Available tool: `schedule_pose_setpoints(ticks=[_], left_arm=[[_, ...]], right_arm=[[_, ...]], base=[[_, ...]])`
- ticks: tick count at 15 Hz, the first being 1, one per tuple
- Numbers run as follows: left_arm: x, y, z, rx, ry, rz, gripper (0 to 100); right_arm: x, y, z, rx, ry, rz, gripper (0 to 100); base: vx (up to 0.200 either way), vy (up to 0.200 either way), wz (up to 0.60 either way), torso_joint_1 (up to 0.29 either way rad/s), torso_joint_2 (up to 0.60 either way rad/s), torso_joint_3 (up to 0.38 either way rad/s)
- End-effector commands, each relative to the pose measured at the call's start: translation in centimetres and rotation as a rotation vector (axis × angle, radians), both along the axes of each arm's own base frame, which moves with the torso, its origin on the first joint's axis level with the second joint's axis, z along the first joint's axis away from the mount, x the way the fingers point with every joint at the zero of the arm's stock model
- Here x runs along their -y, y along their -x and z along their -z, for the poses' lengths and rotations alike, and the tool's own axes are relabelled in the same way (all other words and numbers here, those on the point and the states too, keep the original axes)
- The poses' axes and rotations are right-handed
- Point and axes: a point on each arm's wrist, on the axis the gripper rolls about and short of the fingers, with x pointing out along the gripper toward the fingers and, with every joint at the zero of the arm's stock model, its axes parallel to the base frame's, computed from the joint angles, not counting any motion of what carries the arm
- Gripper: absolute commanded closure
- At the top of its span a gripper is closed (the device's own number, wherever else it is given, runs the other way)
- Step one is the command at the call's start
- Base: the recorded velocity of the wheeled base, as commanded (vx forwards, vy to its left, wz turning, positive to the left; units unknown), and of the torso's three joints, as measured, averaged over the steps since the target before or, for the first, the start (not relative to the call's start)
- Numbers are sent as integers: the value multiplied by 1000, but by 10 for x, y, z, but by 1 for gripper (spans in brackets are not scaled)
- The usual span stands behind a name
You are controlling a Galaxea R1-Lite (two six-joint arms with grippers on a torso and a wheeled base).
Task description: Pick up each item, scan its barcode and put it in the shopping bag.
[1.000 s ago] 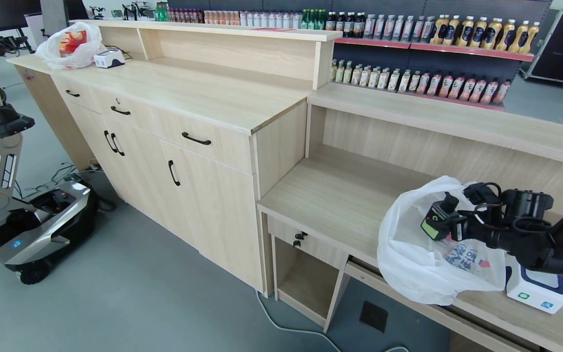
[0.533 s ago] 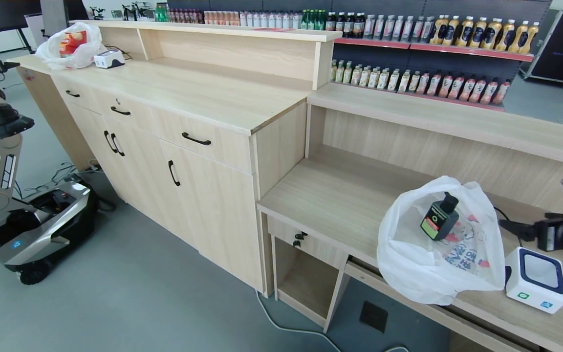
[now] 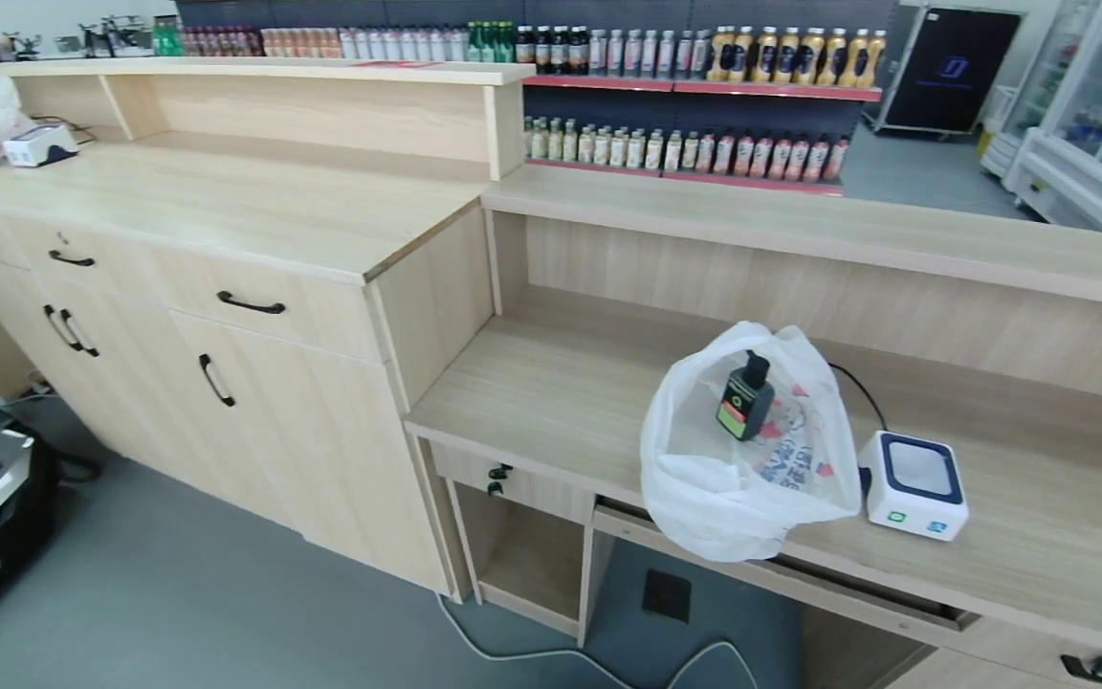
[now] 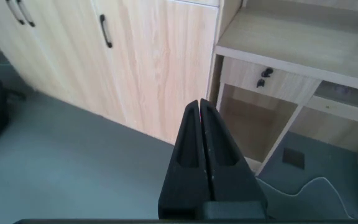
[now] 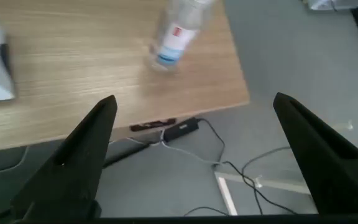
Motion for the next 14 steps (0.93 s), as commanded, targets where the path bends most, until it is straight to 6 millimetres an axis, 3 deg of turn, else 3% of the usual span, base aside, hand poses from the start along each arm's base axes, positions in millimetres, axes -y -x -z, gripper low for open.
schedule_pose_setpoints(ticks=[1,3,5,7,9,14], left_arm=[[0,0,0,0,0,-1,100],[0,0,0,0,0,-1,100],[0,0,0,0,0,-1,100],[0,0,0,0,0,-1,100],[0,0,0,0,0,-1,100],[0,0,0,0,0,-1,100]], right_arm=[[23,-7,14,-8,7,62,0],[39,-19,17,70,63,68,0],[54,-33,34,145,4,65,0],[60,-44,52,183,-106,-141,0],[69,-58,59,168,-87,-195,0],[73,-109,60,216,-63,-340,0]], base=[[0,0,-600,-2,-2,2],[0,0,-600,0,5,2],[0,0,0,0,0,0],[0,0,0,0,0,0],[0,0,0,0,0,0],[0,0,0,0,0,0]])
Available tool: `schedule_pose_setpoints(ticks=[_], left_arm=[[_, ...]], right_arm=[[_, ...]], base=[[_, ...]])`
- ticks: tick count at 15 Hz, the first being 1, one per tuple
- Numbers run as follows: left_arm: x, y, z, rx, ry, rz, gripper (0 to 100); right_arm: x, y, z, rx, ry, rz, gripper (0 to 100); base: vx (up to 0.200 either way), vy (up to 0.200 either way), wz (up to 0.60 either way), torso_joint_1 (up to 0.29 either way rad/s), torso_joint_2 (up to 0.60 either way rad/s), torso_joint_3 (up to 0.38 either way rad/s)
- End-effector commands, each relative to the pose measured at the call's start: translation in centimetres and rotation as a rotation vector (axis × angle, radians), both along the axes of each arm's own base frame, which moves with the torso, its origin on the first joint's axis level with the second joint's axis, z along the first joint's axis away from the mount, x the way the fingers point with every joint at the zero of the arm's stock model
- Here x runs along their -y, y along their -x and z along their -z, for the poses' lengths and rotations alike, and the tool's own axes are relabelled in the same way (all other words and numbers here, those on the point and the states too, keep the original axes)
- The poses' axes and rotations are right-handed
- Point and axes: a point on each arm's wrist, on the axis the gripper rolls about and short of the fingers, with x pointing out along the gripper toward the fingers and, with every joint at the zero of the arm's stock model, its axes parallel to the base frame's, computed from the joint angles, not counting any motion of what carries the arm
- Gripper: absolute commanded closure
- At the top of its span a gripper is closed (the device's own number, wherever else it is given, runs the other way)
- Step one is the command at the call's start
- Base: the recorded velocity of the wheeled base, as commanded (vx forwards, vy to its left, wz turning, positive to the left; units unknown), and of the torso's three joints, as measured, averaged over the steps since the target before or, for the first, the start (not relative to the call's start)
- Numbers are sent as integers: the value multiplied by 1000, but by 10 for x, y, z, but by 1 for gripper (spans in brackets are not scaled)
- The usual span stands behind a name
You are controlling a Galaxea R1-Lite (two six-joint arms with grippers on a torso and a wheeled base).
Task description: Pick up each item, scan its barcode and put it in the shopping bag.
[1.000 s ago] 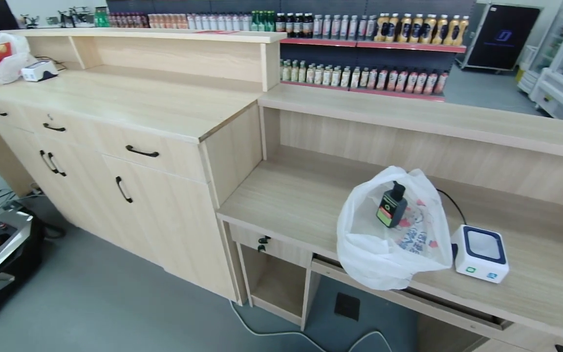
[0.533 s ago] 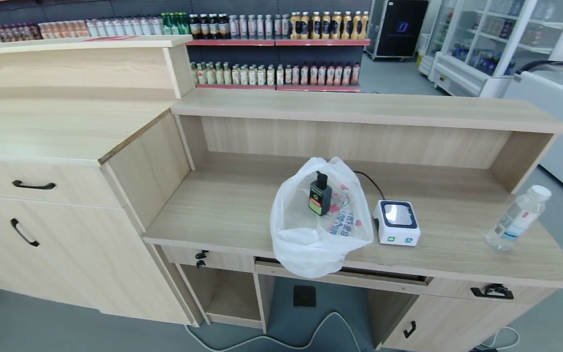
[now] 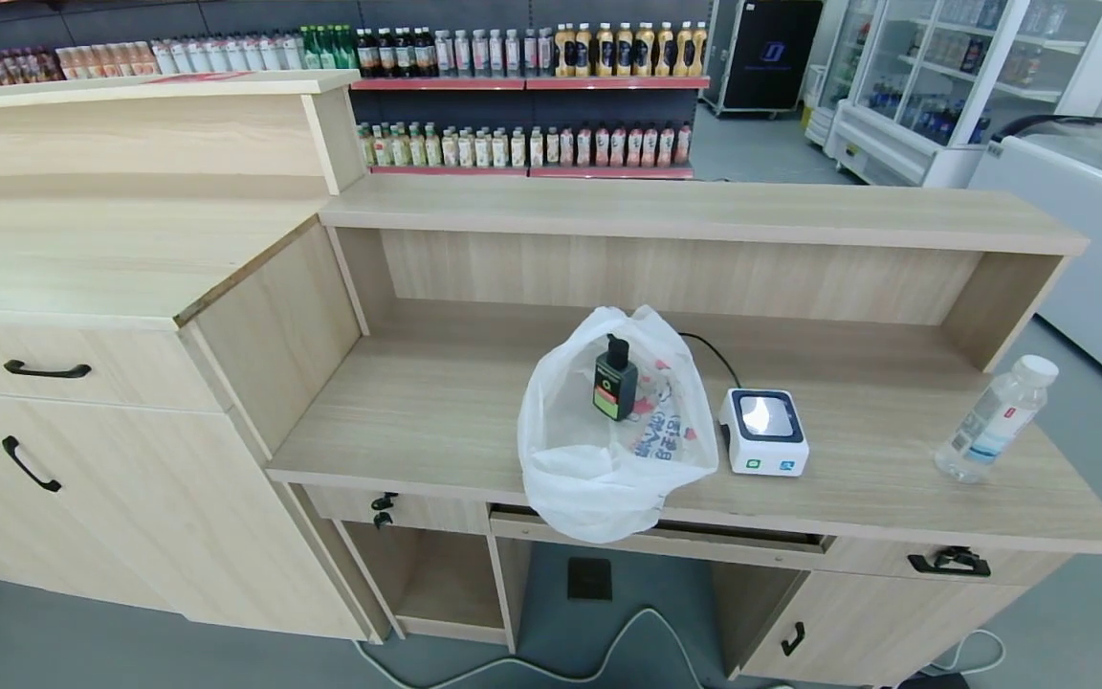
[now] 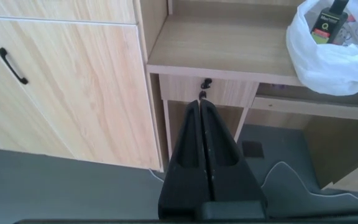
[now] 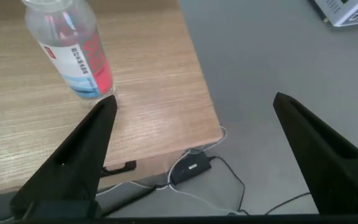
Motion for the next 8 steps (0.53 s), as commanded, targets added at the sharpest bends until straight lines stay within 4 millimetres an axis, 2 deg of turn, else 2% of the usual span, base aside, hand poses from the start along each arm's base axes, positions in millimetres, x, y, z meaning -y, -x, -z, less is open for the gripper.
schedule_pose_setpoints(ticks=[1,8], left_arm=[[0,0,0,0,0,-1,100],[0,0,0,0,0,-1,100]], right_arm=[[-2,-19,16,-25,-19,-46,0],[-30,-67,54,-38,20,-201,0]], base=[[0,0,0,0,0,0],[0,0,0,0,0,0]])
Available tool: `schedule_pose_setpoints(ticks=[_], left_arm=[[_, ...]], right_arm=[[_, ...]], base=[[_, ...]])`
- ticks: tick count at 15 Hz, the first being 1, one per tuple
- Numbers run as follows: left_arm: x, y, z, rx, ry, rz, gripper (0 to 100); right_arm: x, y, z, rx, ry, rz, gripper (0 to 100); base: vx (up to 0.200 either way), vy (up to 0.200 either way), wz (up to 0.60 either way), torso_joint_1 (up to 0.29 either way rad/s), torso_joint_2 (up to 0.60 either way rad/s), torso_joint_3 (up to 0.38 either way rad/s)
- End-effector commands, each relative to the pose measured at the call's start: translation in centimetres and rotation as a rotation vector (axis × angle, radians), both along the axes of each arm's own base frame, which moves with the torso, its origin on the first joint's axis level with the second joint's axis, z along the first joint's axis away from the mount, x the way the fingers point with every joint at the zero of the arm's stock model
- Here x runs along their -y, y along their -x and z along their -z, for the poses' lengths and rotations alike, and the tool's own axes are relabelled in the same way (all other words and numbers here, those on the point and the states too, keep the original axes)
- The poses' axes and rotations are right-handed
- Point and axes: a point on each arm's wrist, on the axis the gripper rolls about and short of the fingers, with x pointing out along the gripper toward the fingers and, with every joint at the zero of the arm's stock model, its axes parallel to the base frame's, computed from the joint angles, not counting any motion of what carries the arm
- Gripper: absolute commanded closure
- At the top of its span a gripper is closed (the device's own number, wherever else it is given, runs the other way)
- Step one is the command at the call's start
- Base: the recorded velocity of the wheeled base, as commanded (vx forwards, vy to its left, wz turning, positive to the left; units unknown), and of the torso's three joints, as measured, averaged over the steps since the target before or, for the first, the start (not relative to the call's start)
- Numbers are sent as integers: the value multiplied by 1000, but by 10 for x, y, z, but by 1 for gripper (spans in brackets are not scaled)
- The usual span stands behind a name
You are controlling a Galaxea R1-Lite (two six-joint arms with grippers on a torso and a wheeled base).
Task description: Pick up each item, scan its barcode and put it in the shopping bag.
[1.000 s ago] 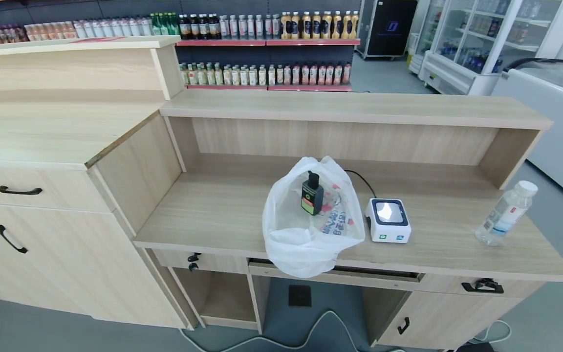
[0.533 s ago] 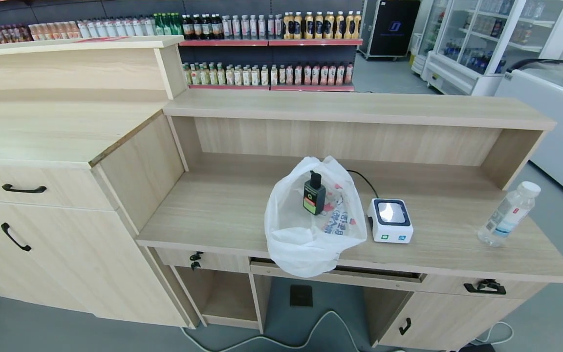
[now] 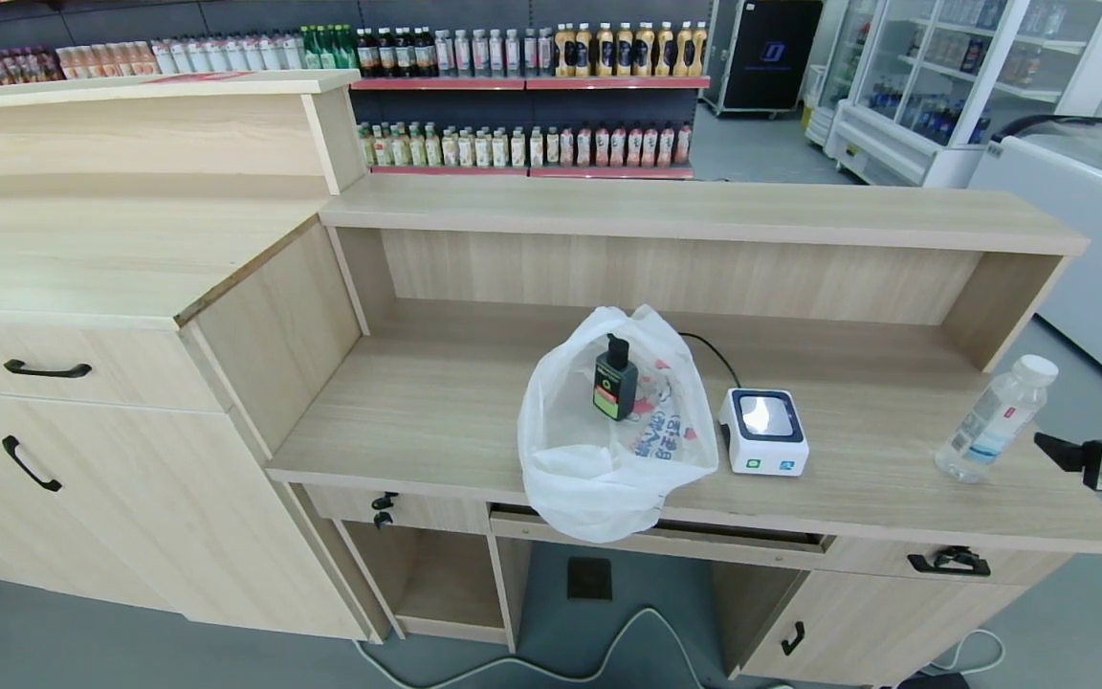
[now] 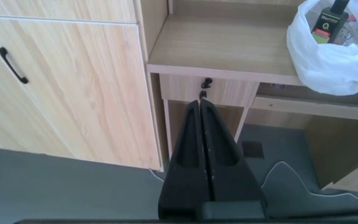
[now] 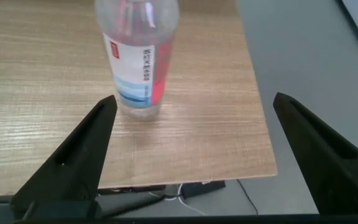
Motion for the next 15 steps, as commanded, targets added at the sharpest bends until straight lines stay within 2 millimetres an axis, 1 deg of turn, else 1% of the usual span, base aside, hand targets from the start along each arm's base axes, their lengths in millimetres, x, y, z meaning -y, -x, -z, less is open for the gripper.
schedule_pose_setpoints(ticks=[1,2,4,6,10,15], left_arm=[[0,0,0,0,0,-2,100],[0,0,0,0,0,-2,100],[0,0,0,0,0,-2,100],[0,0,0,0,0,-2,100],[0,0,0,0,0,-2,100],[0,0,0,0,0,-2,100]], right_arm=[[-6,-13,20,-33,-15,-34,0],[-8,-19,26,-29,8,-53,0],[-8,-28,30,-14,22,-61,0],[-4,-34,32,-4,36,-46,0],[4,-48,29,32,63,-48,0],[-5,-62,40,24,55,-83,0]], base=[[0,0,0,0,0,0],[0,0,0,0,0,0],[0,0,0,0,0,0],[0,0,0,0,0,0],[0,0,0,0,0,0],[0,0,0,0,0,0]])
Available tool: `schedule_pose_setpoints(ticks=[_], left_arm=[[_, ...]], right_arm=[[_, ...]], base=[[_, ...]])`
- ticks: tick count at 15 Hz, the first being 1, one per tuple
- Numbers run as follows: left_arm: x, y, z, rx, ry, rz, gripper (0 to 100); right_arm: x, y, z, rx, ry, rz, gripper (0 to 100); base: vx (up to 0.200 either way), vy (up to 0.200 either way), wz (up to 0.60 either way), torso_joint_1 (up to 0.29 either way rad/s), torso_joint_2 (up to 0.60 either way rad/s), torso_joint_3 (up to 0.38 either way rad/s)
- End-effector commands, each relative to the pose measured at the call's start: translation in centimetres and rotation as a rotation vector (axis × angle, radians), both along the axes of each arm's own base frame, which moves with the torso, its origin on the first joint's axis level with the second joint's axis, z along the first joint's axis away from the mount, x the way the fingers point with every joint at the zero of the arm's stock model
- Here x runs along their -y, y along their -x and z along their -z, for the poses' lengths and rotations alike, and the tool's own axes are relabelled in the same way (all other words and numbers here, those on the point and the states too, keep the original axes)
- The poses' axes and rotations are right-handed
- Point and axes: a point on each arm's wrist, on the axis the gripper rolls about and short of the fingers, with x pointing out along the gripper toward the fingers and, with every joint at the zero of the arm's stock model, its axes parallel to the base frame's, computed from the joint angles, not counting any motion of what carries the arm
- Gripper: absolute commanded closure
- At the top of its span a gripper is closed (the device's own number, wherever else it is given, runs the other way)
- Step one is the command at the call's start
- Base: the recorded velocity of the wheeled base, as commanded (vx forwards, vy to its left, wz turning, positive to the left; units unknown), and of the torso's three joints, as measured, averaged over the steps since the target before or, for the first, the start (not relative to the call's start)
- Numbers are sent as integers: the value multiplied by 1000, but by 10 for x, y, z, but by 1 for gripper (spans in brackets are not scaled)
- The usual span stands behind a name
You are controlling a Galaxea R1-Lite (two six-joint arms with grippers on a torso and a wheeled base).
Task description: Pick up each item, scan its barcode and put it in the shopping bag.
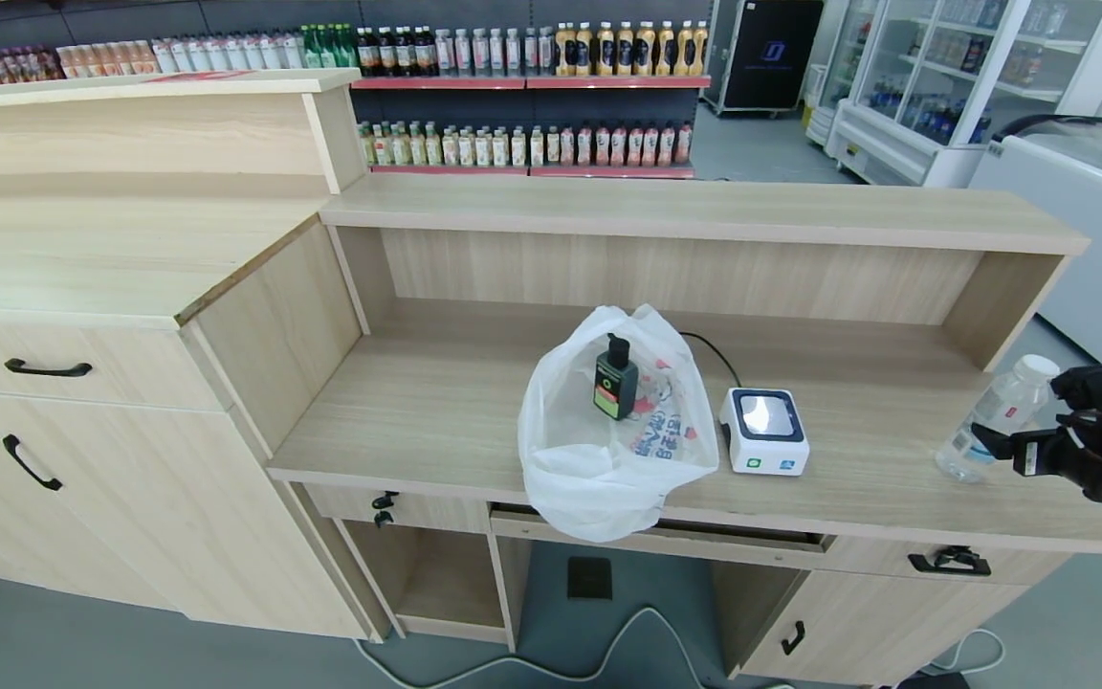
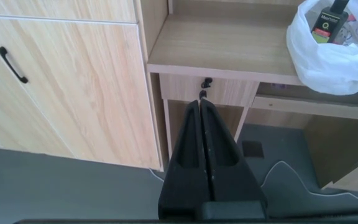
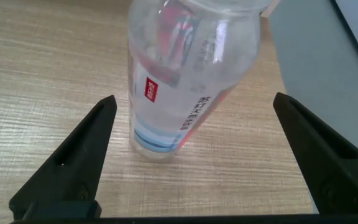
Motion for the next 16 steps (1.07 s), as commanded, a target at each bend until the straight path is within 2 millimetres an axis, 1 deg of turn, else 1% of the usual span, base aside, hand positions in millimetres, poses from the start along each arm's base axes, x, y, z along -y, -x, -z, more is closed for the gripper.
schedule_pose_setpoints(ticks=[1,8,13,16], left_arm=[[0,0,0,0,0,0,100],[0,0,0,0,0,0,100],[0,0,0,0,0,0,100],[0,0,0,0,0,0,100]], right_arm=[[-4,-4,7,-11,-7,-15,0],[-11,-19,3,25,14,-45,0],[-13,-21,7,20,12,-55,0],[-14,-27,8,30,18,-63,0]], base=[[0,0,0,0,0,0],[0,0,0,0,0,0],[0,0,0,0,0,0],[0,0,0,0,0,0]])
